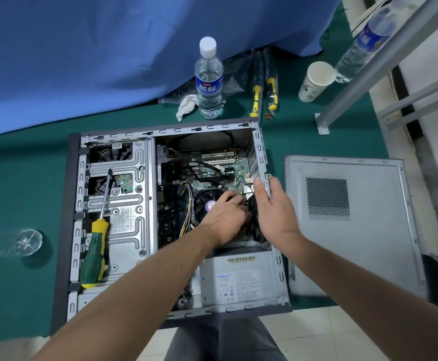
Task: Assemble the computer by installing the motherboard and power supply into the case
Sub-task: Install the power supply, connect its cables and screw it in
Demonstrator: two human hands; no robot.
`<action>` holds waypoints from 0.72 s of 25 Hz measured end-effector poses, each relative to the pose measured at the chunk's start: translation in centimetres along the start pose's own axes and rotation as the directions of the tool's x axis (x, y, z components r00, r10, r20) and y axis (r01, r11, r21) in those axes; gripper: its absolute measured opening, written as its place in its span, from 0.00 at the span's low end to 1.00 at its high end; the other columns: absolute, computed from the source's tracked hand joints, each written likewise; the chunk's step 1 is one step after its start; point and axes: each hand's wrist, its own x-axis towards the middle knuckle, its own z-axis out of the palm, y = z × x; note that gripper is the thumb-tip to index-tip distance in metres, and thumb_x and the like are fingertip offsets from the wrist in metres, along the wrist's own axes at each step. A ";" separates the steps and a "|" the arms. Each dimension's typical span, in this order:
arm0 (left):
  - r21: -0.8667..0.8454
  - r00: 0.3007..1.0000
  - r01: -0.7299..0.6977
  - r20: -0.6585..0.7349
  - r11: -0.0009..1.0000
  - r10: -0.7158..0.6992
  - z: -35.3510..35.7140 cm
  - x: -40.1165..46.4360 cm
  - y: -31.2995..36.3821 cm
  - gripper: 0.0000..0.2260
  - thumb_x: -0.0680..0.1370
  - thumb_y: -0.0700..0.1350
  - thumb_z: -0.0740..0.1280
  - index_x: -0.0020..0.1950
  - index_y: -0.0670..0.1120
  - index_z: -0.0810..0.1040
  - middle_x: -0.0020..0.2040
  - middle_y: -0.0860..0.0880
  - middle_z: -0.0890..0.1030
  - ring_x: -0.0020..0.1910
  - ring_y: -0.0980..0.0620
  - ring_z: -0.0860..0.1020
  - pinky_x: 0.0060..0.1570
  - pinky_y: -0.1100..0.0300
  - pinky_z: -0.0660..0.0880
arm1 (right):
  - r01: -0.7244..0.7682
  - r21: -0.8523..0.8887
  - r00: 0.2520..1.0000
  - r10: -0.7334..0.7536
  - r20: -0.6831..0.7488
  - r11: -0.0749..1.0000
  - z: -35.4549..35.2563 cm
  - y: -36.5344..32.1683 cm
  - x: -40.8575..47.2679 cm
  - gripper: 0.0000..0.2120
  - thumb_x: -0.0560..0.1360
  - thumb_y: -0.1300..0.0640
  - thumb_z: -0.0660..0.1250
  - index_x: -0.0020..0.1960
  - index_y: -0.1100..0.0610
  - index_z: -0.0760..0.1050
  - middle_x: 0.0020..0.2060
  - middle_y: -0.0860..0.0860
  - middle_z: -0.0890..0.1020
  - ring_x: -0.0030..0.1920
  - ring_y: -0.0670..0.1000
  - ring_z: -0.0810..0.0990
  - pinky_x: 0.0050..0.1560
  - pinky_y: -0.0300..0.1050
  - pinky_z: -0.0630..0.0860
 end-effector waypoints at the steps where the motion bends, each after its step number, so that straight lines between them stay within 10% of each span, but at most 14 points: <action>1: -0.006 1.000 0.000 -0.003 1.000 0.000 -0.1 0.1 0.0 0.08 0.80 0.47 0.61 0.53 0.51 0.81 0.53 0.56 0.80 0.61 0.52 0.67 0.70 0.57 0.49 | -0.004 -0.003 1.000 0.004 0.001 1.000 0.0 0.0 0.0 0.16 0.82 0.40 0.52 0.54 0.51 0.68 0.43 0.51 0.78 0.44 0.55 0.77 0.46 0.50 0.73; 18: 0.034 0.999 -0.051 0.017 0.998 0.051 0.2 0.8 0.3 0.10 0.77 0.40 0.61 0.52 0.46 0.81 0.52 0.51 0.82 0.60 0.48 0.70 0.65 0.54 0.60 | -0.001 -0.022 1.000 0.001 -0.006 1.000 -0.2 -0.1 0.1 0.18 0.82 0.39 0.52 0.58 0.52 0.69 0.50 0.53 0.80 0.50 0.56 0.78 0.52 0.53 0.75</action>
